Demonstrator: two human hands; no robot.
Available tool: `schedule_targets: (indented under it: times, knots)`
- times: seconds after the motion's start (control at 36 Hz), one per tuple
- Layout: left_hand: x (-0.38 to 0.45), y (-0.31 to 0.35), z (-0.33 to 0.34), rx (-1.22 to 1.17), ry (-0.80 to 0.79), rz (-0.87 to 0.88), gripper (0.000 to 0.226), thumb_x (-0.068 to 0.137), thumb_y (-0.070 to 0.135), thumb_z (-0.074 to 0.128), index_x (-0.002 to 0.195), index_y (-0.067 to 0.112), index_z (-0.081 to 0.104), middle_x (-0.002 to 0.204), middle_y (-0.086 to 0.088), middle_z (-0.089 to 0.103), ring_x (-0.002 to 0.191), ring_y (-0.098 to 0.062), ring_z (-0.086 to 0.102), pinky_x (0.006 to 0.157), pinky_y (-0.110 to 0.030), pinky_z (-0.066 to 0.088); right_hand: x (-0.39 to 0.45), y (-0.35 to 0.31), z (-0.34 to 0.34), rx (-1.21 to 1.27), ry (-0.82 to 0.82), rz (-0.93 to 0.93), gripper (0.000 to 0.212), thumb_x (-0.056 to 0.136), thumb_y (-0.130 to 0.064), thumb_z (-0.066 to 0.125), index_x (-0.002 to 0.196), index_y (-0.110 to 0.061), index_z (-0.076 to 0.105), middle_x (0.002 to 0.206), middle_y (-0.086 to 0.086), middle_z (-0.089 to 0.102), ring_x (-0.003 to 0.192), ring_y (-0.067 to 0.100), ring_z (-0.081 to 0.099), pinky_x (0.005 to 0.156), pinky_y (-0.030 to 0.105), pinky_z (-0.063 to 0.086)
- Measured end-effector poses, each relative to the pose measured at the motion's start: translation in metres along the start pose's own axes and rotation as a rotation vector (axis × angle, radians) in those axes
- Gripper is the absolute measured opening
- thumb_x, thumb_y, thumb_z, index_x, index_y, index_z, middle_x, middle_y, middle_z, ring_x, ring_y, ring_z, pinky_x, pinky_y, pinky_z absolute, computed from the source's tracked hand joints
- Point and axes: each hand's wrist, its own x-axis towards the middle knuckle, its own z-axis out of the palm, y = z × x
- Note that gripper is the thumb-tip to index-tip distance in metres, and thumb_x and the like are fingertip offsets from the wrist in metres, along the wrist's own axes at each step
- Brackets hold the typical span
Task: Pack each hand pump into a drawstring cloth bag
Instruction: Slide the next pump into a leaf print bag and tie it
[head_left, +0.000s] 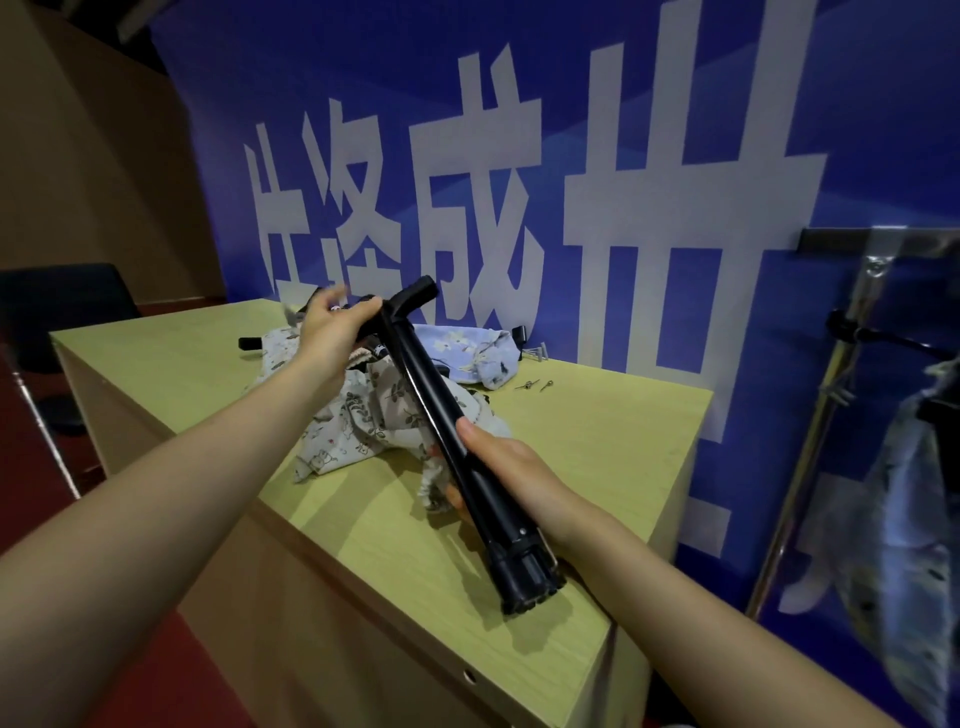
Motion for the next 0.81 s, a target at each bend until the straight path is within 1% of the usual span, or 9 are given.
schedule_targets:
  times: [0.06, 0.11, 0.19, 0.25, 0.36, 0.47, 0.58, 0.69, 0.81]
  knots:
    - [-0.002, -0.001, 0.004, 0.083, 0.056, 0.066, 0.067, 0.089, 0.02, 0.068, 0.146, 0.016, 0.033, 0.108, -0.011, 0.054, 0.103, -0.02, 0.061, 0.096, -0.03, 0.048, 0.001, 0.002, 0.001, 0.042, -0.017, -0.014, 0.057, 0.078, -0.058, 0.068, 0.099, -0.005, 0.06, 0.07, 0.007, 0.062, 0.051, 0.014, 0.057, 0.049, 0.022, 0.047]
    - [-0.004, 0.0, 0.009, 0.16, 0.096, 0.111, 0.076, 0.088, 0.026, 0.068, 0.15, 0.02, 0.025, 0.122, -0.012, 0.047, 0.109, -0.02, 0.052, 0.097, -0.029, 0.04, 0.003, 0.004, 0.001, 0.079, -0.042, -0.03, 0.05, 0.071, -0.049, 0.073, 0.09, -0.006, 0.056, 0.068, 0.008, 0.06, 0.049, 0.016, 0.055, 0.047, 0.023, 0.046]
    - [-0.01, 0.004, 0.016, 0.218, 0.114, 0.12, 0.076, 0.09, 0.033, 0.064, 0.152, 0.022, 0.022, 0.14, -0.009, 0.033, 0.121, -0.021, 0.043, 0.098, -0.03, 0.035, 0.003, 0.004, 0.002, 0.108, -0.06, -0.08, 0.037, 0.067, -0.038, 0.073, 0.078, -0.007, 0.056, 0.062, 0.007, 0.059, 0.049, 0.018, 0.055, 0.049, 0.025, 0.048]
    - [-0.014, 0.006, 0.017, 0.233, 0.103, 0.101, 0.07, 0.093, 0.035, 0.059, 0.152, 0.021, 0.023, 0.144, -0.008, 0.03, 0.127, -0.023, 0.04, 0.105, -0.035, 0.034, 0.003, 0.001, 0.003, 0.179, -0.052, -0.107, 0.043, 0.064, -0.036, 0.071, 0.085, -0.003, 0.053, 0.059, 0.006, 0.06, 0.048, 0.019, 0.058, 0.049, 0.025, 0.049]
    - [-0.023, 0.012, 0.012, 0.276, 0.003, 0.072, 0.052, 0.099, 0.031, 0.048, 0.148, 0.02, 0.031, 0.142, -0.006, 0.037, 0.118, -0.02, 0.046, 0.107, -0.041, 0.039, 0.006, -0.01, 0.005, 0.353, -0.017, -0.147, 0.048, 0.058, -0.025, 0.068, 0.093, -0.002, 0.045, 0.054, 0.007, 0.055, 0.049, 0.023, 0.059, 0.048, 0.027, 0.049]
    - [-0.038, 0.018, 0.006, 0.32, -0.111, 0.059, 0.03, 0.102, 0.022, 0.04, 0.127, 0.014, 0.054, 0.107, -0.004, 0.058, 0.097, -0.018, 0.055, 0.093, -0.04, 0.047, 0.013, -0.033, -0.001, 0.286, 0.087, -0.241, 0.043, 0.058, -0.022, 0.065, 0.093, -0.003, 0.049, 0.063, 0.008, 0.06, 0.069, 0.028, 0.064, 0.057, 0.033, 0.052]
    - [-0.063, 0.01, 0.003, 0.516, -0.291, 0.05, 0.025, 0.101, 0.023, 0.043, 0.103, 0.012, 0.066, 0.092, -0.004, 0.062, 0.082, -0.017, 0.056, 0.073, -0.029, 0.048, 0.01, -0.055, -0.014, -0.041, 0.293, -0.315, 0.013, 0.073, -0.025, 0.056, 0.074, -0.013, 0.059, 0.07, 0.005, 0.065, 0.076, 0.022, 0.058, 0.072, 0.031, 0.047]
    - [-0.091, -0.016, -0.005, 0.694, -0.609, 0.129, 0.029, 0.095, 0.045, 0.051, 0.099, 0.019, 0.066, 0.096, -0.008, 0.067, 0.08, -0.019, 0.062, 0.07, -0.03, 0.051, 0.005, -0.062, -0.024, -0.239, 0.467, -0.332, 0.025, 0.093, -0.015, 0.044, 0.078, -0.003, 0.06, 0.061, 0.0, 0.063, 0.058, 0.008, 0.055, 0.057, 0.018, 0.045]
    - [-0.11, -0.04, -0.003, 0.966, -0.766, 0.303, 0.034, 0.082, 0.06, 0.061, 0.082, 0.027, 0.054, 0.082, 0.005, 0.055, 0.072, -0.011, 0.05, 0.065, -0.029, 0.04, 0.003, -0.056, -0.035, -0.316, 0.572, -0.294, 0.022, 0.093, -0.019, 0.046, 0.087, -0.001, 0.058, 0.076, 0.016, 0.069, 0.065, 0.017, 0.058, 0.065, 0.033, 0.049]
